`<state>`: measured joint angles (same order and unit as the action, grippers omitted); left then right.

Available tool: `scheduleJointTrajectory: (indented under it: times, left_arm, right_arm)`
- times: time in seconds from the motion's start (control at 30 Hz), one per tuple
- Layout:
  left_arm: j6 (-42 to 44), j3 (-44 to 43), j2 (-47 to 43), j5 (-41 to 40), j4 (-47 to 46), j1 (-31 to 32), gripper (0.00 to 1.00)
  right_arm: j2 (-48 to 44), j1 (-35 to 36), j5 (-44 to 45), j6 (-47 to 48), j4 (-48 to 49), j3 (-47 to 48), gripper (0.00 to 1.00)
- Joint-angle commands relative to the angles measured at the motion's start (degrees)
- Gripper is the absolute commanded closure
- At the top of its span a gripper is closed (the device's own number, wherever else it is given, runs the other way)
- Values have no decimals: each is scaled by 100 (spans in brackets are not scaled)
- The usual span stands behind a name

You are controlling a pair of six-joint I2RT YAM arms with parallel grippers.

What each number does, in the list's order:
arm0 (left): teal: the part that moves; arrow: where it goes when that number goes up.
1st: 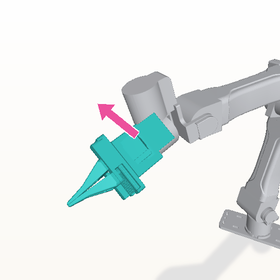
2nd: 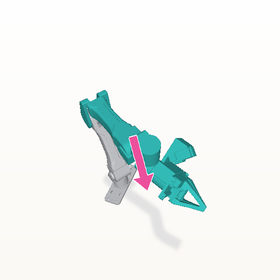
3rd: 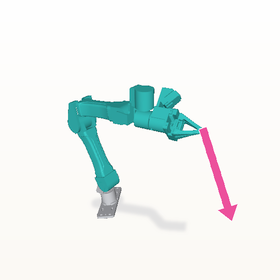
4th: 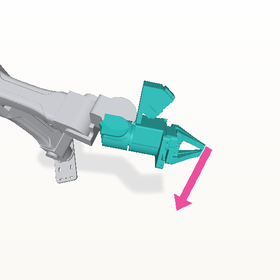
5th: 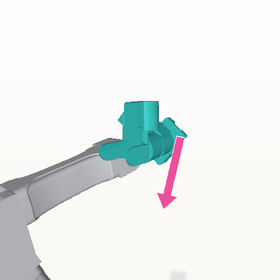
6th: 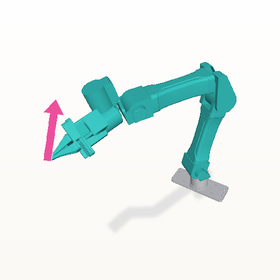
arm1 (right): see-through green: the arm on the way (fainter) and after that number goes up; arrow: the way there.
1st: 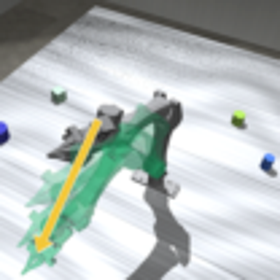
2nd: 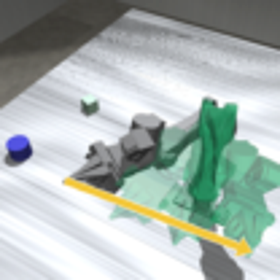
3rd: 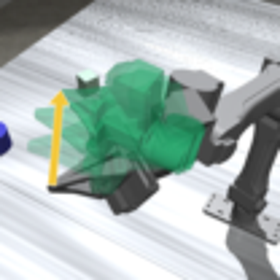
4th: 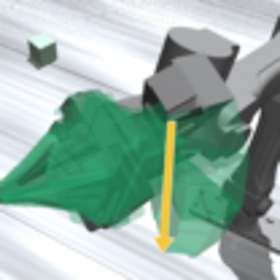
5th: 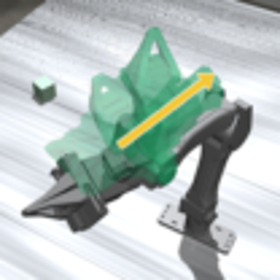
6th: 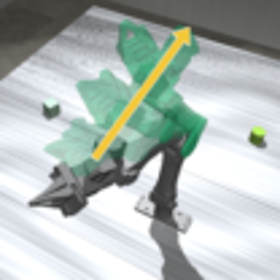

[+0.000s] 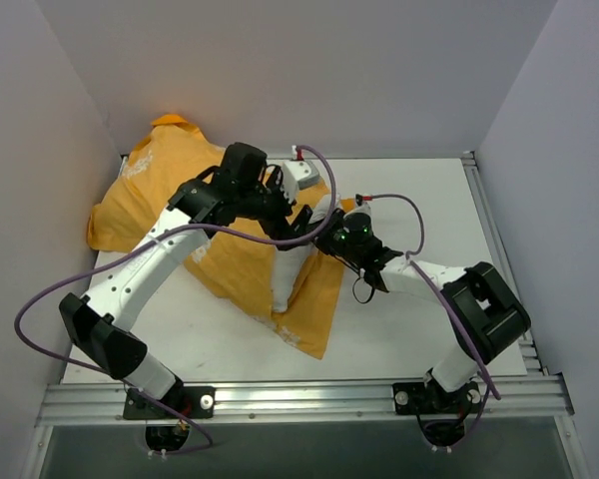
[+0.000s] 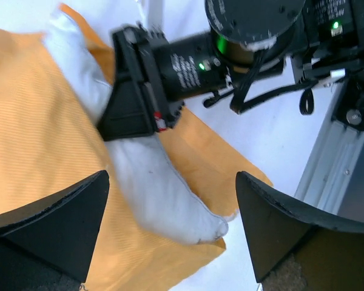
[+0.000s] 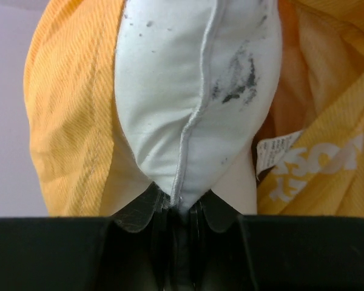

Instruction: Remove the pillowcase from the pillow

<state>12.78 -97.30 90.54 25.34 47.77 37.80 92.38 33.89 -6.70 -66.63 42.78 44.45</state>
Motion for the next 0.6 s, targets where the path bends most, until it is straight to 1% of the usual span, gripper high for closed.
scheduleJointTrajectory:
  times: [0.0, 0.03, 0.07, 0.13, 0.17, 0.2, 0.27, 0.3, 0.37, 0.43, 0.47, 0.53, 0.57]
  left_arm:
    - [-47, -518, -414, -175, -74, -150, 6]
    - [-4, -501, -397, -527, -101, -107, 6]
    - [93, -449, -327, -1287, -171, -63, 6]
    - [479, -212, -213, -2074, -250, 103, 5]
    - [628, -133, -82, -2617, -285, 174, 5]
    - [926, -53, -28, -2814, -286, 236, 5]
    - [1121, 149, 51, -3104, -312, 412, 5]
    - [1209, 202, 43, -3097, -312, 438, 5]
    - [1253, 334, 51, -3114, -338, 517, 5]
    - [1306, 395, 121, -3404, -408, 544, 3]
    - [1306, 404, 148, -3448, -426, 518, 13]
    - [1298, 413, 200, -3580, -470, 500, 28]
    - [1332, 431, 244, -3615, -514, 500, 41]
  right_arm:
    - [-571, 21, -305, 668, -288, 266, 100]
    - [-615, 30, -340, 712, -393, 292, 100]
    - [-694, 74, -350, 782, -446, 301, 100]
    - [-782, 118, -332, 818, -560, 310, 100]
    - [-852, 153, -332, 844, -587, 310, 100]
    - [-905, 170, -323, 853, -613, 310, 100]
    - [-1019, 188, -288, 862, -736, 319, 100]
    - [-1055, 188, -262, 906, -789, 328, 100]
    - [-1134, 206, -244, 950, -903, 354, 100]
    - [-1178, 223, -262, 1012, -1000, 416, 100]
    - [-1187, 223, -270, 1029, -1018, 433, 100]
    - [-1213, 232, -297, 1047, -1061, 451, 100]
    - [-1257, 241, -332, 1047, -1088, 451, 100]
